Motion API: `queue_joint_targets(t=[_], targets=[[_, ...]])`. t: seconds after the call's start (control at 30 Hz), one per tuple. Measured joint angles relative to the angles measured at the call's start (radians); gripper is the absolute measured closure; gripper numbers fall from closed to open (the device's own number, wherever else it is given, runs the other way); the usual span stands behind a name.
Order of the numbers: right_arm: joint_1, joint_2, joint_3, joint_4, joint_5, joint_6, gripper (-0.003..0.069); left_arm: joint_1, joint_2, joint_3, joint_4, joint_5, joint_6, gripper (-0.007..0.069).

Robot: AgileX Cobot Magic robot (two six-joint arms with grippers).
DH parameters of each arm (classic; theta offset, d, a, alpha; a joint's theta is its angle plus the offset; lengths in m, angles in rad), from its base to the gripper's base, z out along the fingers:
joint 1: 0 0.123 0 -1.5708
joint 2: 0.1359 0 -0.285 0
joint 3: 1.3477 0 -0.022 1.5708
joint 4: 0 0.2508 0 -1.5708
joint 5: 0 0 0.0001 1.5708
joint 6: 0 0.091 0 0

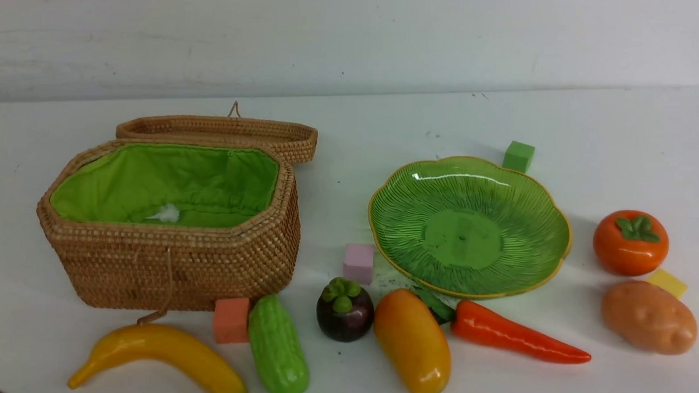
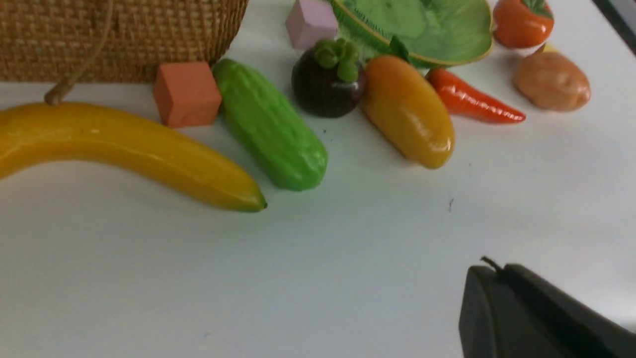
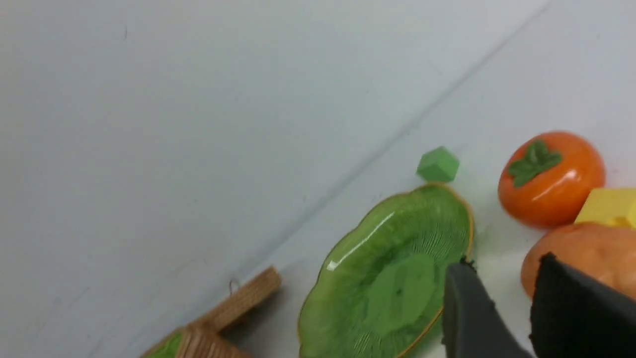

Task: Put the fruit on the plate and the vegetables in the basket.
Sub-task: Use the left arm to grab a banana and put it into the right plate

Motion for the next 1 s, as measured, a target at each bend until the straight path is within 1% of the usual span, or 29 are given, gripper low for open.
queue_joint_targets(t=[0.07, 0.1, 0.13, 0.2, 0.23, 0.27, 0.3, 0.33, 0.37, 0.4, 0.43, 0.5, 0.6, 0.67, 0.77, 0.83, 1.0], targets=[[0.030, 0.015, -0.115, -0.012, 0.147, -0.049, 0.0512, 0.000, 0.058, -0.045, 0.012, 0.055, 0.030, 0.0638], [0.038, 0.023, -0.144, -0.015, 0.178, -0.065, 0.0523, 0.000, 0.072, -0.058, 0.015, 0.070, 0.037, 0.0638], [0.071, 0.070, -0.268, -0.026, 0.307, -0.146, 0.0566, 0.000, 0.125, -0.116, 0.033, 0.133, 0.061, 0.0638], [0.118, 0.159, -0.450, -0.037, 0.504, -0.276, 0.0627, -0.006, 0.199, -0.198, 0.051, 0.205, 0.073, 0.0638], [0.130, 0.186, -0.499, -0.037, 0.557, -0.294, 0.0639, -0.010, 0.215, -0.225, 0.056, 0.220, 0.074, 0.0638], [0.151, 0.241, -0.593, -0.038, 0.647, -0.334, 0.0655, -0.017, 0.240, -0.257, 0.059, 0.236, 0.079, 0.0638], [0.164, 0.277, -0.654, -0.038, 0.732, -0.363, 0.0662, -0.026, 0.262, -0.279, 0.063, 0.244, 0.081, 0.0638], [0.167, 0.286, -0.669, -0.039, 0.764, -0.371, 0.0662, -0.028, 0.266, -0.285, 0.066, 0.245, 0.084, 0.0638], [0.186, 0.355, -0.767, -0.040, 0.872, -0.396, 0.0665, -0.045, 0.292, -0.326, 0.087, 0.258, 0.086, 0.0638], [0.196, 0.394, -0.832, -0.040, 0.939, -0.413, 0.0665, -0.063, 0.307, -0.349, 0.109, 0.268, 0.089, 0.0638], [0.200, 0.409, -0.869, -0.040, 0.964, -0.419, 0.0665, -0.071, 0.313, -0.356, 0.119, 0.272, 0.090, 0.0638], [0.232, 0.474, -0.983, -0.040, 1.067, -0.453, 0.0665, -0.142, 0.340, -0.389, 0.188, 0.309, 0.116, 0.0638], [0.288, 0.521, -1.083, -0.031, 1.109, -0.487, 0.0664, -0.246, 0.365, -0.394, 0.266, 0.342, 0.189, 0.0638], [0.315, 0.526, -1.110, -0.015, 1.115, -0.521, 0.0664, -0.306, 0.387, -0.395, 0.303, 0.338, 0.263, 0.0638], [0.333, 0.526, -1.119, 0.005, 1.115, -0.564, 0.0659, -0.342, 0.437, -0.399, 0.343, 0.307, 0.323, 0.0638], [0.335, 0.526, -1.119, 0.015, 1.115, -0.600, 0.0657, -0.344, 0.496, -0.400, 0.372, 0.270, 0.348, 0.0638], [0.335, 0.526, -1.119, 0.017, 1.115, -0.632, 0.0654, -0.344, 0.663, -0.400, 0.432, 0.183, 0.498, 0.0637]])
